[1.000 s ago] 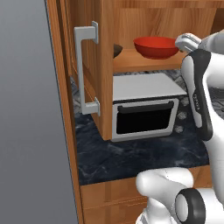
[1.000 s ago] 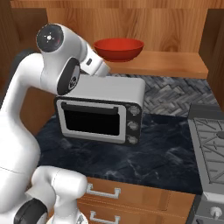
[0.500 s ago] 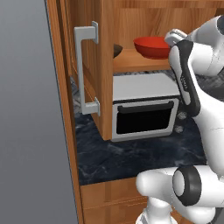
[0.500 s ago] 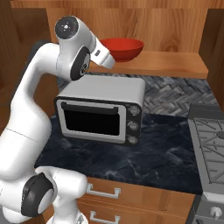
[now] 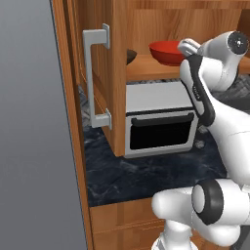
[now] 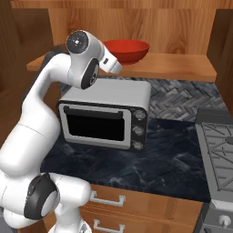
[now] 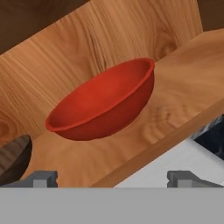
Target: Take the smaller bowl and place it next to the appetizer plate on the dining counter , and place the larger bowl next to the plate with cooked food.
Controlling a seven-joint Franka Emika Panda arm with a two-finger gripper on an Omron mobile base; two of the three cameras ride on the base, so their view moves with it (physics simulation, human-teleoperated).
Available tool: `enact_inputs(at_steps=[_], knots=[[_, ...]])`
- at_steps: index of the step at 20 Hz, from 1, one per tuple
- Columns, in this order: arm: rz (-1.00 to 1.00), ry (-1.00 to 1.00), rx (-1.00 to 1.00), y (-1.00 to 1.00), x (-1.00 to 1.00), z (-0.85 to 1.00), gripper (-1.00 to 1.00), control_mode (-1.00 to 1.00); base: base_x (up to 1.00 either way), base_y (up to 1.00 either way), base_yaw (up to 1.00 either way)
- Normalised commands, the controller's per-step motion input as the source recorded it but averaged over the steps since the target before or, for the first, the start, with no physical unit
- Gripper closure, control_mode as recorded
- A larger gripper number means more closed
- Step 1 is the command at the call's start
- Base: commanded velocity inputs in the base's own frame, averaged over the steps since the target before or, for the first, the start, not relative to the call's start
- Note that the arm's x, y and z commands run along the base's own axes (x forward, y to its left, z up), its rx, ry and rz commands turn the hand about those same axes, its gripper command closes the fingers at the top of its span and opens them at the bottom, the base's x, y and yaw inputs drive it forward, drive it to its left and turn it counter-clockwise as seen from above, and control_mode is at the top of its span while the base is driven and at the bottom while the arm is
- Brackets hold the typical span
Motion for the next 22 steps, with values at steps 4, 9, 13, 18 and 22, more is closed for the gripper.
enact_inputs(at_steps=[4,9,13,18,22], knots=[[-0.01,0.03,0.05,-0.01,0.12,0.03,-1.0,-1.0,0.0,0.0,0.0],[0.0,0.05,0.04,0.0,0.06,0.1,-1.0,-1.0,0.0,0.0,0.0],[0.0,0.08,0.02,0.0,0.17,0.07,-1.0,-1.0,0.0,0.0,0.0],[0.0,0.06,0.0,-0.12,0.28,0.0,-1.0,-1.0,0.0,0.0,0.0],[0.0,0.02,0.01,-0.29,0.4,0.0,-1.0,-1.0,0.0,0.0,0.0]])
